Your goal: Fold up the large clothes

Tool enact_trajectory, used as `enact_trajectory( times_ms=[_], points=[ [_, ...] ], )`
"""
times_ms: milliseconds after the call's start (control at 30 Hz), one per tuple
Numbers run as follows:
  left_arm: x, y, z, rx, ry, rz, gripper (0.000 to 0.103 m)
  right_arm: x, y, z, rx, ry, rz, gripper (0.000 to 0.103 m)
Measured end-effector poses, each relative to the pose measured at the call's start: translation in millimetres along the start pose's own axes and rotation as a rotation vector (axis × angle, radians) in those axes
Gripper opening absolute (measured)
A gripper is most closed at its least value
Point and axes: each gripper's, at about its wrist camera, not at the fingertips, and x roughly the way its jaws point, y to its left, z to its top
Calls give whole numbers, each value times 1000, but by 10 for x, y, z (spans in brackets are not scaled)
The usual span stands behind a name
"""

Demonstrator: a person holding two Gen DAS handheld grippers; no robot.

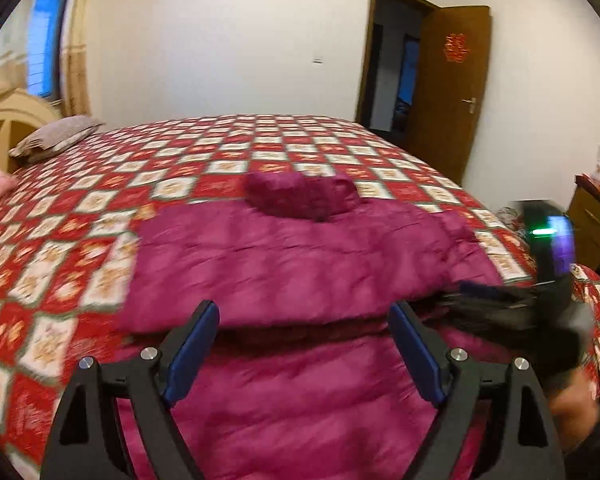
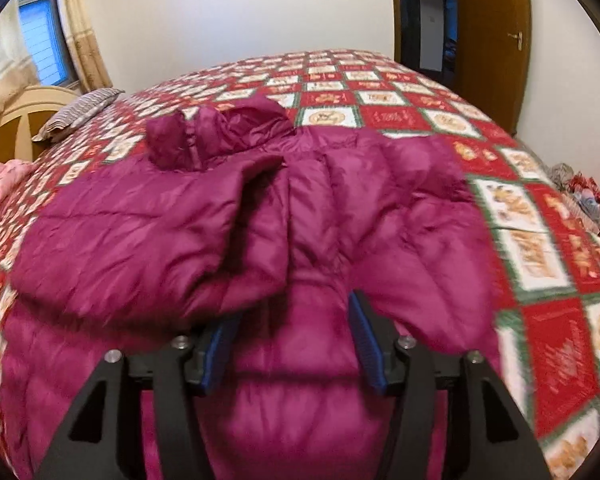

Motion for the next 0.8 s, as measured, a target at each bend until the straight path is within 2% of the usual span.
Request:
enact_trajectory(
  times_ms=[33, 167, 200, 233, 300, 400, 467, 533, 600, 633, 733, 800],
  points=[
    [-34, 97, -38, -6, -3, 11, 87, -115, -12, -45, 0, -17, 2, 72],
    [-171, 624, -232, -55, 14, 129, 87, -546, -52, -58, 26, -120, 41, 80],
    [-179, 738, -265, -73, 25, 162, 87, -598, -58, 0, 56, -142, 68, 87],
    [-175, 823, -278, -91, 31, 181, 87, -596, -64, 70, 91, -147, 101, 94],
    [-234, 993, -288, -142, 35, 201, 87, -447, -58, 241, 176, -122, 152, 94],
    [-318, 1097, -236, -167, 18, 223, 87, -100, 14, 363, 218, -55, 123, 94],
    [-341, 1125, -189, -165, 11, 234, 87, 171, 102, 366, 194, 27, 79, 82],
    [-362, 1132, -132, -163, 0, 246, 87, 385, 185, 306, 160, 106, 69, 48],
    [-329, 1141, -65, -161, -8, 245, 87, 357, 250, 262, 133, 93, 100, 29],
    [-308, 1140, -34, -160, -11, 242, 87, 299, 285, 263, 115, 78, 95, 25],
    [-212, 1104, 94, -155, -20, 237, 87, 15, 377, 294, 30, -16, 65, 25],
    [-126, 1059, 189, -150, -27, 242, 87, -100, 380, 292, -17, -46, 40, 25]
  ],
)
